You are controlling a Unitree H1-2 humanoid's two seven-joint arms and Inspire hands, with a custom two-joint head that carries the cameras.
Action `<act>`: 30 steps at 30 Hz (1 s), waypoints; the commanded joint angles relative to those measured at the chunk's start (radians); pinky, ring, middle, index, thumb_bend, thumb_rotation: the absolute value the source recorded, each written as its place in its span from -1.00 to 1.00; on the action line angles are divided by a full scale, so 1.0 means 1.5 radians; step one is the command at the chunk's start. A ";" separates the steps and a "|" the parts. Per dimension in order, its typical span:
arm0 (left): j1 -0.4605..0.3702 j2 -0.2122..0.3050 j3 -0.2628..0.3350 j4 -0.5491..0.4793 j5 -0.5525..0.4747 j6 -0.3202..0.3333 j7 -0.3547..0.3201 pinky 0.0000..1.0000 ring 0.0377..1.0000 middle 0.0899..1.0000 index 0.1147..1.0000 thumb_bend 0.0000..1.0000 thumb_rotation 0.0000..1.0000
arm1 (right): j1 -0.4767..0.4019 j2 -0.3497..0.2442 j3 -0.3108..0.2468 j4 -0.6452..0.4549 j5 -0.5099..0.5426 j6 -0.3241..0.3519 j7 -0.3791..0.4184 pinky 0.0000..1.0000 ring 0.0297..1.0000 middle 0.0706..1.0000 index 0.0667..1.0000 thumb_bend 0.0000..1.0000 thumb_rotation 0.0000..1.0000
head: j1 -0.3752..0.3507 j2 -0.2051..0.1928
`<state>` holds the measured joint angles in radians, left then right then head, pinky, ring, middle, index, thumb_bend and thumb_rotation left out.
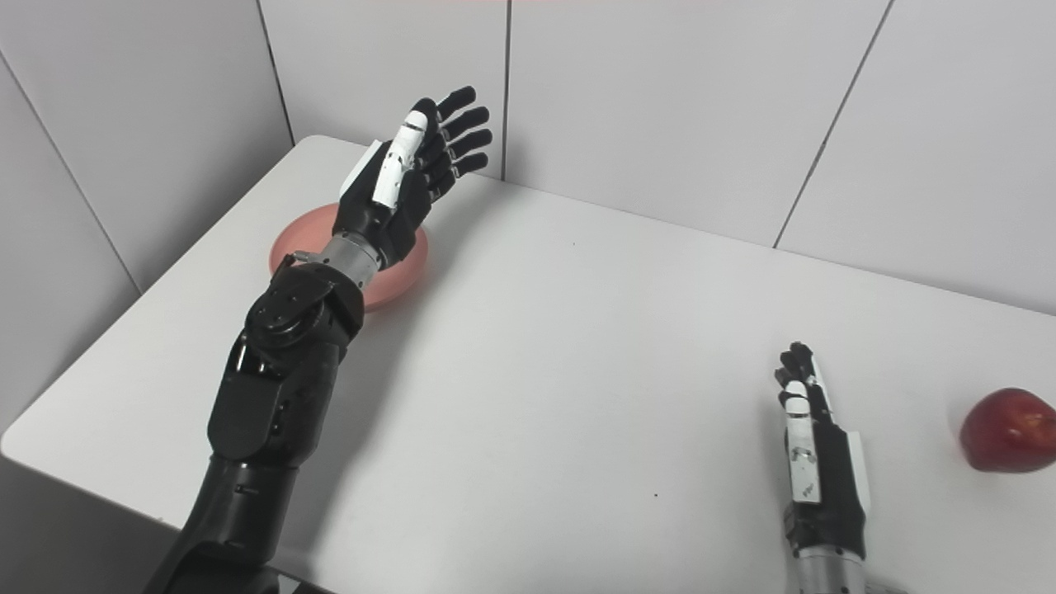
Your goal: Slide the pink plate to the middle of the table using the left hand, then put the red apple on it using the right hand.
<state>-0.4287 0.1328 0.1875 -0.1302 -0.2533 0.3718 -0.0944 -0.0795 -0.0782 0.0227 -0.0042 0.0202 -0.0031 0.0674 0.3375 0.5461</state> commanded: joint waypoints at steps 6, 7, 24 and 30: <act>-0.046 0.038 0.029 0.012 -0.007 -0.040 0.008 0.74 0.76 0.77 0.71 -0.22 1.00 | -0.003 -0.008 -0.006 0.003 0.003 -0.032 0.005 0.98 0.91 0.89 0.89 -0.90 1.00 | 0.006 -0.001; -0.049 0.043 0.036 0.021 -0.009 -0.043 0.008 0.73 0.75 0.76 0.71 -0.22 1.00 | -0.003 -0.008 -0.007 0.002 0.005 -0.029 0.005 0.99 0.91 0.89 0.89 -0.90 1.00 | 0.007 -0.001; -0.074 0.124 0.103 0.117 -0.009 -0.089 0.034 0.69 0.72 0.72 0.68 -0.23 1.00 | -0.004 -0.011 -0.011 0.002 0.008 -0.024 0.010 1.00 0.93 0.91 0.92 -0.88 1.00 | 0.014 -0.002; -0.076 0.144 0.128 0.143 -0.032 -0.098 0.032 0.73 0.73 0.71 0.63 -0.23 1.00 | -0.003 -0.011 -0.012 0.002 0.013 -0.022 0.012 1.00 0.93 0.91 0.90 -0.91 1.00 | 0.015 -0.003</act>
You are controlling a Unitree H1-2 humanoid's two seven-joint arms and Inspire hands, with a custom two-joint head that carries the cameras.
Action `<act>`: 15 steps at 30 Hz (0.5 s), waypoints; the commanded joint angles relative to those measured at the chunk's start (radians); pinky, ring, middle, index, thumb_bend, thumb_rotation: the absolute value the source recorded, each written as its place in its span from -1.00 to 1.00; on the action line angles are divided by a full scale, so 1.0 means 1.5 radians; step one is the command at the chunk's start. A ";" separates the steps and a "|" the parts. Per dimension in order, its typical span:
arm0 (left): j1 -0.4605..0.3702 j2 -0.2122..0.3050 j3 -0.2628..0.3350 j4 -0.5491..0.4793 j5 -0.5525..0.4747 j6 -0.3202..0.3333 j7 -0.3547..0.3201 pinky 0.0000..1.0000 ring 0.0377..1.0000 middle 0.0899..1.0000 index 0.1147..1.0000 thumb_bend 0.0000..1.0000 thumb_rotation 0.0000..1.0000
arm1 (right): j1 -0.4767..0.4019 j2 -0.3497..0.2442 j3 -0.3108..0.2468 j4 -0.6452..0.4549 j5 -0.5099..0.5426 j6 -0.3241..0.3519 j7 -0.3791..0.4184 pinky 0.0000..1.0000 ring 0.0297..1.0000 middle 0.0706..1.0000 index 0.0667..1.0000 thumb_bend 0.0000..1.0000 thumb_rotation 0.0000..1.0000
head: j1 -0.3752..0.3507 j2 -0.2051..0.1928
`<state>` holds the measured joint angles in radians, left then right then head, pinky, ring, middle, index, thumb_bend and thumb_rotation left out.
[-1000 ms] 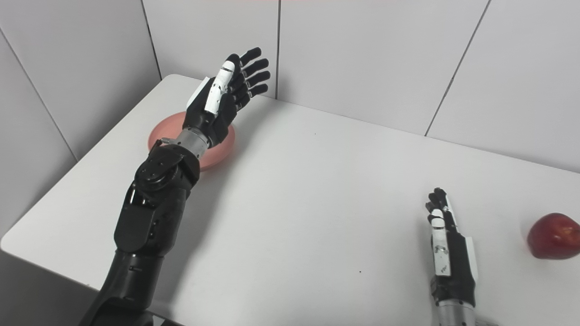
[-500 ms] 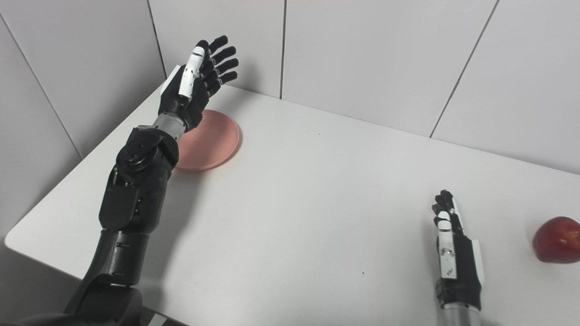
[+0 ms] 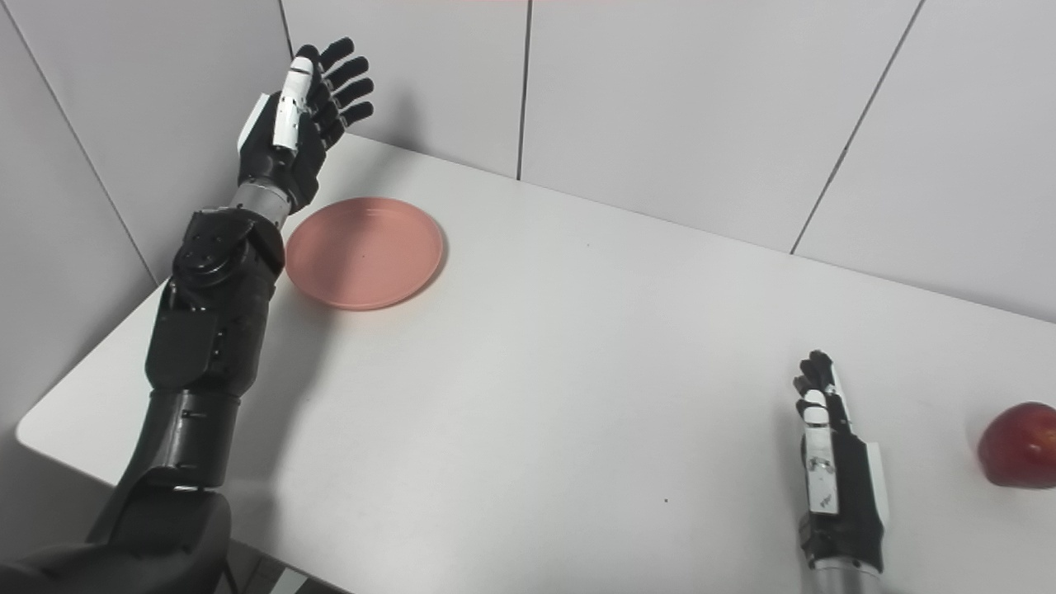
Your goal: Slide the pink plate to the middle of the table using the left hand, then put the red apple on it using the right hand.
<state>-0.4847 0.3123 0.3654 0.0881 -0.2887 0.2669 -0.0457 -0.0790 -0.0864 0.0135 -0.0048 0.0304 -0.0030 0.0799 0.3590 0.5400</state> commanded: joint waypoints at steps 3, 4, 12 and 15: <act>-0.041 0.039 0.018 0.019 -0.012 -0.033 -0.001 0.74 0.72 0.71 0.65 -0.25 1.00 | -0.005 -0.007 -0.007 0.007 0.008 -0.028 0.005 1.00 0.93 0.91 0.90 -0.92 1.00 | 0.002 0.000; -0.040 0.043 0.020 0.024 -0.013 -0.036 -0.002 0.74 0.72 0.71 0.65 -0.26 1.00 | -0.006 -0.008 -0.008 0.009 0.007 -0.030 0.006 1.00 0.93 0.91 0.90 -0.92 1.00 | 0.002 0.000; -0.037 0.068 0.037 0.063 -0.022 -0.054 -0.004 0.73 0.73 0.71 0.67 -0.27 1.00 | -0.005 -0.008 -0.008 0.007 0.008 -0.024 0.005 1.00 0.93 0.91 0.90 -0.94 1.00 | 0.005 0.000; -0.035 0.078 0.040 0.084 -0.020 -0.068 -0.005 0.76 0.75 0.73 0.69 -0.25 1.00 | -0.006 -0.009 -0.009 0.008 0.007 -0.024 0.004 1.00 0.93 0.91 0.90 -0.95 1.00 | 0.005 -0.001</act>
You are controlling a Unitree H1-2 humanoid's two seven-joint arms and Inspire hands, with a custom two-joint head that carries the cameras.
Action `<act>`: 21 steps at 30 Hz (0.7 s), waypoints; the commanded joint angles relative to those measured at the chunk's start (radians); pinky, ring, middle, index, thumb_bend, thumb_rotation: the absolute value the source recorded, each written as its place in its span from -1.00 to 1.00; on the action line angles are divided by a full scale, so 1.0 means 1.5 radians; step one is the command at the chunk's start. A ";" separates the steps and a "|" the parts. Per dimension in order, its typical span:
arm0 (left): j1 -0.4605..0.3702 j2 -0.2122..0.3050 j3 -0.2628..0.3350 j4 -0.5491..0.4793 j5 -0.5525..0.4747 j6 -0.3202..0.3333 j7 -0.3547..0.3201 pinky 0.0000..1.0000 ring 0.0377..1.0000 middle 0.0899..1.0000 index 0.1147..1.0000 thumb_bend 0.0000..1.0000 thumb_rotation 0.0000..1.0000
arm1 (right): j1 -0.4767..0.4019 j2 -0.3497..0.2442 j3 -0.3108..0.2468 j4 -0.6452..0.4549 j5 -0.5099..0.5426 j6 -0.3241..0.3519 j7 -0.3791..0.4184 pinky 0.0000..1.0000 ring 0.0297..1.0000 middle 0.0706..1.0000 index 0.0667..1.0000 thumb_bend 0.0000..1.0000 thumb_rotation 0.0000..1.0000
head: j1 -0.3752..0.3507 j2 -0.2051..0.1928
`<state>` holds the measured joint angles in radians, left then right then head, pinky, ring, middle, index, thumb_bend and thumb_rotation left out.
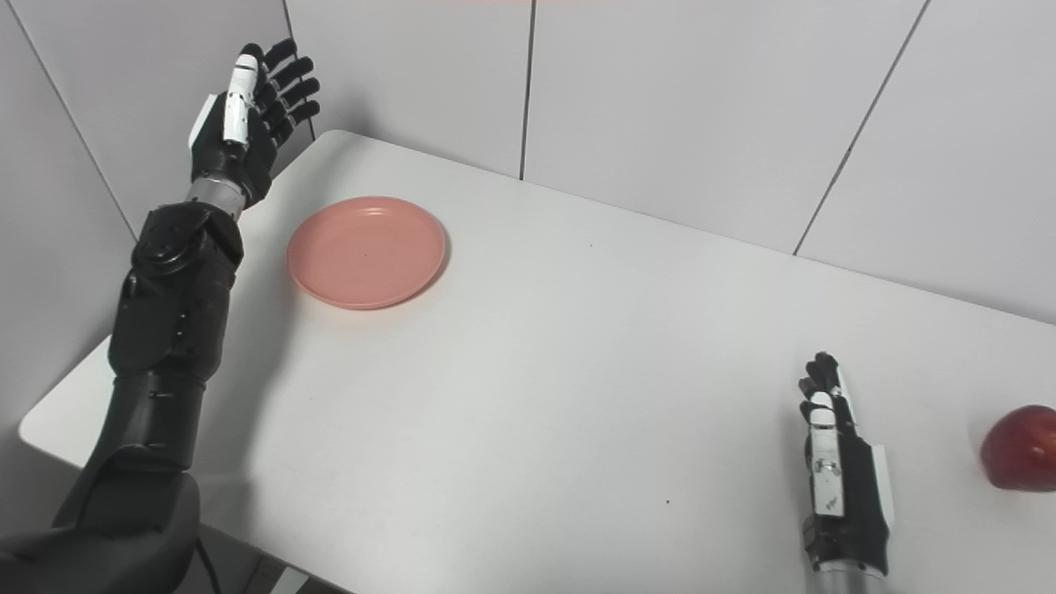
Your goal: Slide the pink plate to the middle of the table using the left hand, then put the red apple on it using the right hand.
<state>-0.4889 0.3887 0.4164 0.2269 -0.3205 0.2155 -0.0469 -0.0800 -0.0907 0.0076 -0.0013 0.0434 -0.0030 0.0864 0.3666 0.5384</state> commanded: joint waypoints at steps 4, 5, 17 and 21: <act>-0.032 0.037 0.011 0.024 0.000 -0.050 0.002 0.75 0.73 0.70 0.65 -0.27 1.00 | -0.004 -0.006 -0.004 0.005 0.000 -0.026 0.003 1.00 0.93 0.91 0.90 -0.94 1.00 | 0.001 0.000; -0.032 0.039 0.013 0.031 -0.001 -0.053 0.003 0.75 0.73 0.70 0.64 -0.28 1.00 | -0.003 -0.006 -0.004 0.003 0.000 -0.023 0.002 1.00 0.93 0.91 0.90 -0.94 1.00 | 0.001 0.000; -0.024 0.053 0.030 0.079 -0.017 -0.061 -0.003 0.74 0.73 0.70 0.65 -0.36 1.00 | -0.002 -0.007 -0.002 -0.002 -0.003 -0.016 0.002 1.00 0.94 0.92 0.91 -0.95 1.00 | 0.003 -0.001; -0.023 0.058 0.037 0.113 -0.024 -0.074 -0.008 0.76 0.73 0.71 0.66 -0.33 1.00 | -0.002 -0.010 0.000 -0.001 -0.009 -0.020 0.002 1.00 0.93 0.91 0.91 -0.97 1.00 | 0.003 0.000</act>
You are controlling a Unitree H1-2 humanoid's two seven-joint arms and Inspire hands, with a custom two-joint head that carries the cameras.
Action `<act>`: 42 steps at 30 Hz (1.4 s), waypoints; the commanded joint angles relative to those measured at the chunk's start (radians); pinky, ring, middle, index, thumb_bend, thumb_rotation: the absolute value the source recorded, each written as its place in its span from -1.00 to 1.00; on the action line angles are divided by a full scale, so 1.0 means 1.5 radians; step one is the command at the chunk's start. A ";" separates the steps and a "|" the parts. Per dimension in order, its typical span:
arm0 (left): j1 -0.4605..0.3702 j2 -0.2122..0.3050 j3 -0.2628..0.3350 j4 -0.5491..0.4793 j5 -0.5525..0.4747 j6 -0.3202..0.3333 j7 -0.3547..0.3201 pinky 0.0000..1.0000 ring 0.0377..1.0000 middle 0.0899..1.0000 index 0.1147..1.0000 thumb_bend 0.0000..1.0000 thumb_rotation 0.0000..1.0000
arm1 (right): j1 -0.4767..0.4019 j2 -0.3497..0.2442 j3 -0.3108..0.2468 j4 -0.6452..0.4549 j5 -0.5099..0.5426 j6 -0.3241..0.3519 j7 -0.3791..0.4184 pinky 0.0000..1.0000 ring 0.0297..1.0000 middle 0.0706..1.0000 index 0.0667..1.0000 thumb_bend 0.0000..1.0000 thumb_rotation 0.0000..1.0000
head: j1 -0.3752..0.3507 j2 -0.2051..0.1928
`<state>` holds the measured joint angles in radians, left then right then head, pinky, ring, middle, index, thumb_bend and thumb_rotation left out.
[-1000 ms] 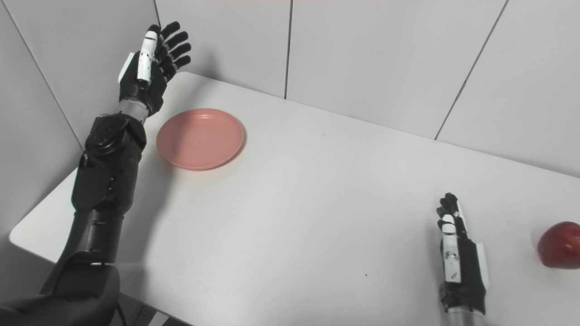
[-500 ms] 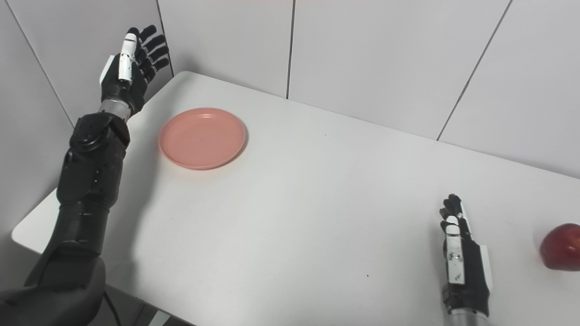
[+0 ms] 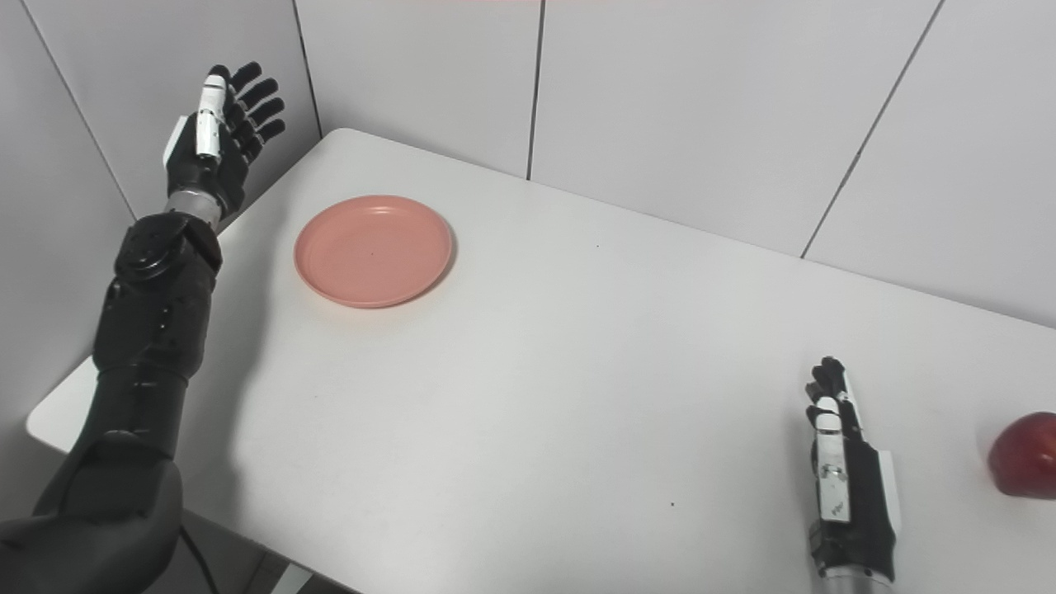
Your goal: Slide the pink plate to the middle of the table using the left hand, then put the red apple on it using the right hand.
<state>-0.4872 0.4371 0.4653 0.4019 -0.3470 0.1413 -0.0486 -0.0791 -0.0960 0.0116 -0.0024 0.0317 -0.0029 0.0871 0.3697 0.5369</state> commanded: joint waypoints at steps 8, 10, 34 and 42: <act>-0.027 0.025 0.014 0.045 -0.034 -0.025 -0.016 0.76 0.73 0.70 0.66 -0.29 1.00 | -0.005 -0.005 -0.006 0.005 0.005 -0.025 0.004 1.00 0.94 0.91 0.90 -0.96 1.00 | 0.002 0.002; -0.027 0.025 0.015 0.051 -0.040 -0.020 -0.016 0.74 0.72 0.70 0.66 -0.29 1.00 | -0.005 -0.006 -0.006 0.006 0.006 -0.025 0.005 1.00 0.94 0.92 0.91 -0.96 1.00 | 0.002 0.002; -0.024 0.023 -0.002 0.158 -0.046 -0.070 -0.068 0.74 0.74 0.72 0.69 -0.29 1.00 | 0.000 -0.004 -0.007 -0.012 -0.002 -0.007 0.004 1.00 0.94 0.92 0.91 -0.92 1.00 | 0.000 0.006; -0.020 0.017 -0.007 0.163 -0.048 -0.064 -0.076 0.74 0.74 0.73 0.69 -0.29 1.00 | 0.001 -0.007 -0.006 -0.012 -0.001 -0.011 0.007 1.00 0.95 0.93 0.92 -0.93 1.00 | 0.000 0.007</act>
<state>-0.4828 0.4395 0.4600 0.6636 -0.4097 0.0633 -0.1457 -0.0730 -0.0994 0.0074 -0.0091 0.0281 -0.0024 0.0978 0.3697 0.5461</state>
